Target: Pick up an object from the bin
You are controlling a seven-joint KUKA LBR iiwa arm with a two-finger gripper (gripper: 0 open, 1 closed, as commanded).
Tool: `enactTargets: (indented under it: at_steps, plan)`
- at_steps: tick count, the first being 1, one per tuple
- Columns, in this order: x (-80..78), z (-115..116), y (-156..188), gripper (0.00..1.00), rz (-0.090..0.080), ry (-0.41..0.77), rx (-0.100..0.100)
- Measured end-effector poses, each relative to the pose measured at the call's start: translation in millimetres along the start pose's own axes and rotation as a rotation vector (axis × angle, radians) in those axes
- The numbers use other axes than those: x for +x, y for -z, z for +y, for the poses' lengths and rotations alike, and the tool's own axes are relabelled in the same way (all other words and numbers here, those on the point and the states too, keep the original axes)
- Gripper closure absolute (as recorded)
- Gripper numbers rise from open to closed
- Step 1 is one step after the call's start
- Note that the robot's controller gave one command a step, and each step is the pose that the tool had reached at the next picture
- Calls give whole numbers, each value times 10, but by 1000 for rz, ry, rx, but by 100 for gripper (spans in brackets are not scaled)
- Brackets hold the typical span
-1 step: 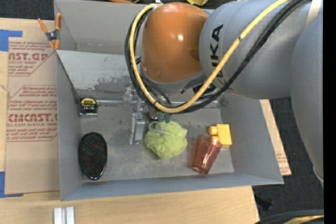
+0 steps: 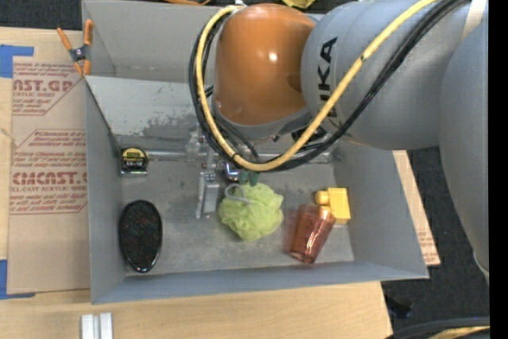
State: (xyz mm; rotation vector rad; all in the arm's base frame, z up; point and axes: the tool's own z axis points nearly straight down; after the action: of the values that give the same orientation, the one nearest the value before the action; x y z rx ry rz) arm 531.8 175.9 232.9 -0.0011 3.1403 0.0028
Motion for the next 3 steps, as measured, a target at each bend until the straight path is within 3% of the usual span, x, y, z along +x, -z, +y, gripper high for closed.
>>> enactTargets:
  at_steps: [1,2,3]
  plan:
    - [75,28,-136,0,-10,7,-3]
    - [-134,-27,51,0,-6,253,0]
    - [278,-201,-709,0,-4,142,-1]
